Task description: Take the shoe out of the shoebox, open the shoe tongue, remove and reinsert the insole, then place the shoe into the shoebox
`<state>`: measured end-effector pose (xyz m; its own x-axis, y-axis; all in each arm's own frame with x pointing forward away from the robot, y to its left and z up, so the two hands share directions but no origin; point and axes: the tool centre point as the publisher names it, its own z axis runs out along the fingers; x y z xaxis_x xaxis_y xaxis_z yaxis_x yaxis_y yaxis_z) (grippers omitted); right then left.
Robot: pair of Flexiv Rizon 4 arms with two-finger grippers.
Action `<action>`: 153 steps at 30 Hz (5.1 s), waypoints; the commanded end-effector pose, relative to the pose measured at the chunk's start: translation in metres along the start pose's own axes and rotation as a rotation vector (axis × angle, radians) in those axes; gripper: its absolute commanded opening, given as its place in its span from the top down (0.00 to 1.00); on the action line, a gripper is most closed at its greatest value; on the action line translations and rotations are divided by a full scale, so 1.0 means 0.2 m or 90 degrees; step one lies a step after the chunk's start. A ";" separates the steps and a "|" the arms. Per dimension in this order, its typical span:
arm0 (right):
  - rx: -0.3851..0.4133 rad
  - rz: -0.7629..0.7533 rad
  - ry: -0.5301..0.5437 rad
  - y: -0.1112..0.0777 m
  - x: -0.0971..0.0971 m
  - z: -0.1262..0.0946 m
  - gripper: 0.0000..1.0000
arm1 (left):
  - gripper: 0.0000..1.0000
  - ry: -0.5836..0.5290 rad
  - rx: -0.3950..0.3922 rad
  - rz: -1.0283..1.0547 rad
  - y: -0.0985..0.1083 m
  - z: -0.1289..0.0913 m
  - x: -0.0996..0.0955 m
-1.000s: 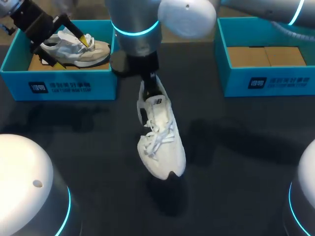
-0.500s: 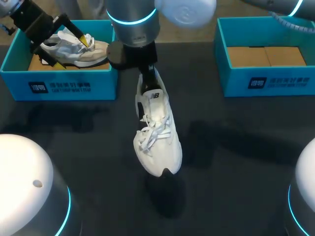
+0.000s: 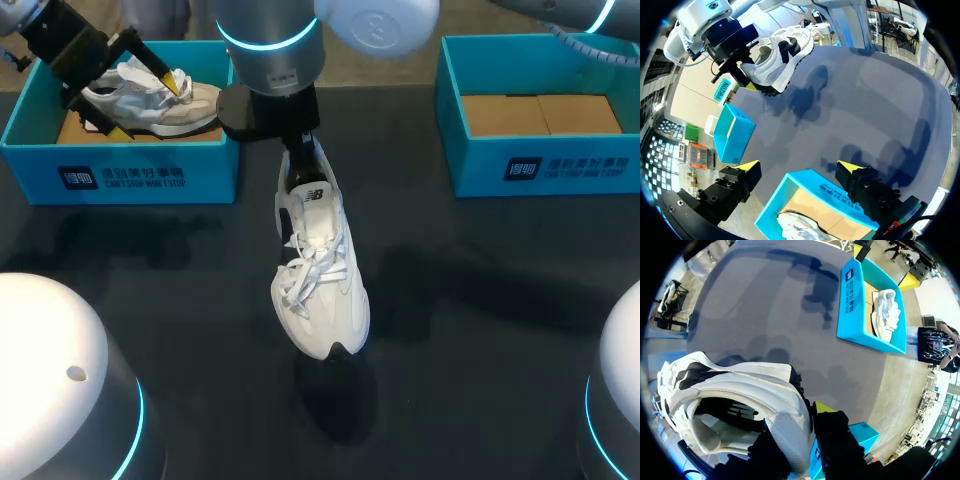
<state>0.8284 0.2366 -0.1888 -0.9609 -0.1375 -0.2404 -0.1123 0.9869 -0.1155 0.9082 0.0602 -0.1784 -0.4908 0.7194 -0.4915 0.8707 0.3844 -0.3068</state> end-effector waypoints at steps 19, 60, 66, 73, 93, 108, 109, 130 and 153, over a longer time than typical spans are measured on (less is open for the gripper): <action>-0.004 -0.004 0.005 -0.03 0.00 0.00 1.00 | 0.00 0.002 -0.001 0.000 0.00 0.00 0.00; 0.062 -0.035 -0.007 -0.96 -0.37 0.01 1.00 | 0.00 0.002 -0.001 0.000 0.00 0.00 0.00; 0.062 -0.035 -0.007 -0.96 -0.37 0.01 1.00 | 0.00 0.002 -0.001 0.000 0.00 0.00 0.00; 0.062 -0.035 -0.007 -0.96 -0.37 0.01 1.00 | 0.00 0.002 -0.001 0.000 0.00 0.00 0.00; 0.088 -0.027 -0.007 -1.45 -0.52 0.11 1.00 | 0.00 0.002 -0.001 0.000 0.00 0.00 0.00; 0.114 -0.010 -0.016 -1.99 -0.66 0.28 1.00 | 0.00 0.002 -0.001 0.000 0.00 0.00 0.00; 0.115 -0.007 -0.014 -2.00 -0.66 0.28 1.00 | 0.00 0.002 -0.001 0.000 0.00 0.00 0.00; 0.121 0.014 -0.001 -2.01 -0.67 0.29 1.00 | 0.00 0.002 -0.001 0.000 0.00 0.00 0.00; 0.164 0.046 0.008 -2.40 -0.82 0.37 1.00 | 0.00 0.002 -0.001 0.000 0.00 0.00 0.00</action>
<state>1.0518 -0.2146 -0.1648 -0.9654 -0.0642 -0.2527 0.0283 0.9377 -0.3462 0.9082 0.0602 -0.1784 -0.4908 0.7194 -0.4915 0.8707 0.3844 -0.3067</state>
